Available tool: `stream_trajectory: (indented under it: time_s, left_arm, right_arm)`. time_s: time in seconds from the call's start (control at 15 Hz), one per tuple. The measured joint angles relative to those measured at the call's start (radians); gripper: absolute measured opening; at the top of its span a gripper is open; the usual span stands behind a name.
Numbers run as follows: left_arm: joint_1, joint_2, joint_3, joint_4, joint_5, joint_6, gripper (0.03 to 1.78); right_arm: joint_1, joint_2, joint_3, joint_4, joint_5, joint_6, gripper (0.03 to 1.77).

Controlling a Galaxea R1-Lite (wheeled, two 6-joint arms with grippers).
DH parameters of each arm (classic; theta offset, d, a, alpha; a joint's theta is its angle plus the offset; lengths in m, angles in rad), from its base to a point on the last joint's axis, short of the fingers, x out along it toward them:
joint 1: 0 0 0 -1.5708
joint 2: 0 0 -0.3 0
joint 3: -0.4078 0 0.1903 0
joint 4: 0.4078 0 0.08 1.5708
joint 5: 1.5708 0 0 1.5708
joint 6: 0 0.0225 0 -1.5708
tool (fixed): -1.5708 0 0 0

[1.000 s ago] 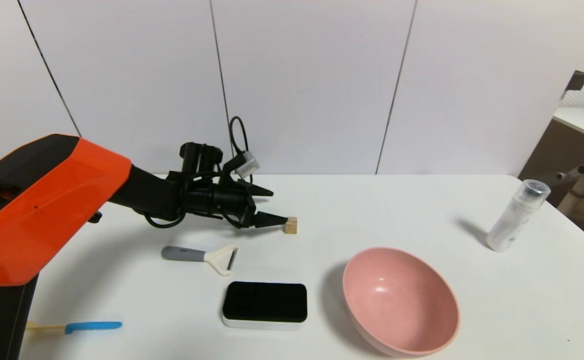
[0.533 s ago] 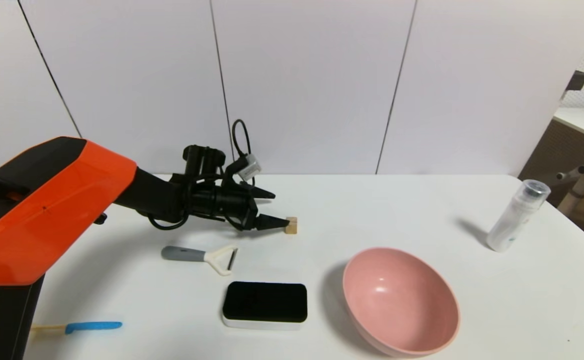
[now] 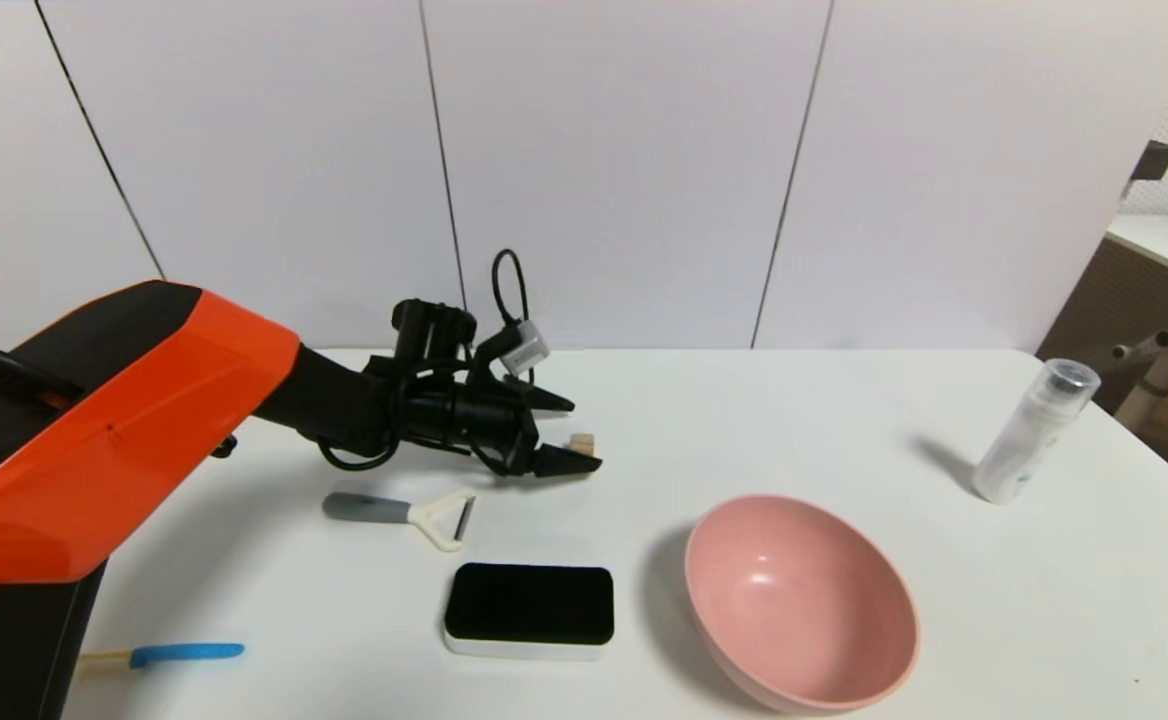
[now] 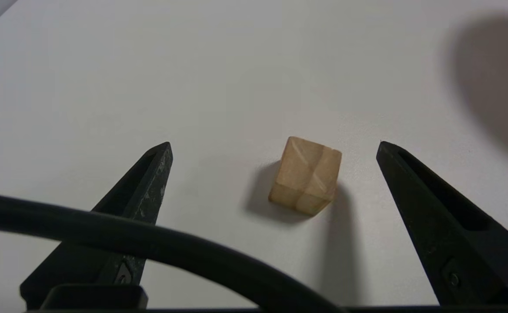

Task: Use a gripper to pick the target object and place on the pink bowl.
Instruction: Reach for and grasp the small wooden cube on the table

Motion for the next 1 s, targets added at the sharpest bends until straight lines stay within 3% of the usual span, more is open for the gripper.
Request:
stream_trajectory:
  time_s: [0.73,1.0]
  left_arm:
    - [-0.015,0.035,-0.001,-0.011,0.001,0.003,1.66]
    - [-0.014,0.035,0.001,-0.010,0.000,0.004,1.03]
  right_arm:
    - [0.000,0.000,0.000,0.000,0.000,0.000,1.71]
    - [0.000,0.000,0.000,0.000,0.001,0.000,1.71]
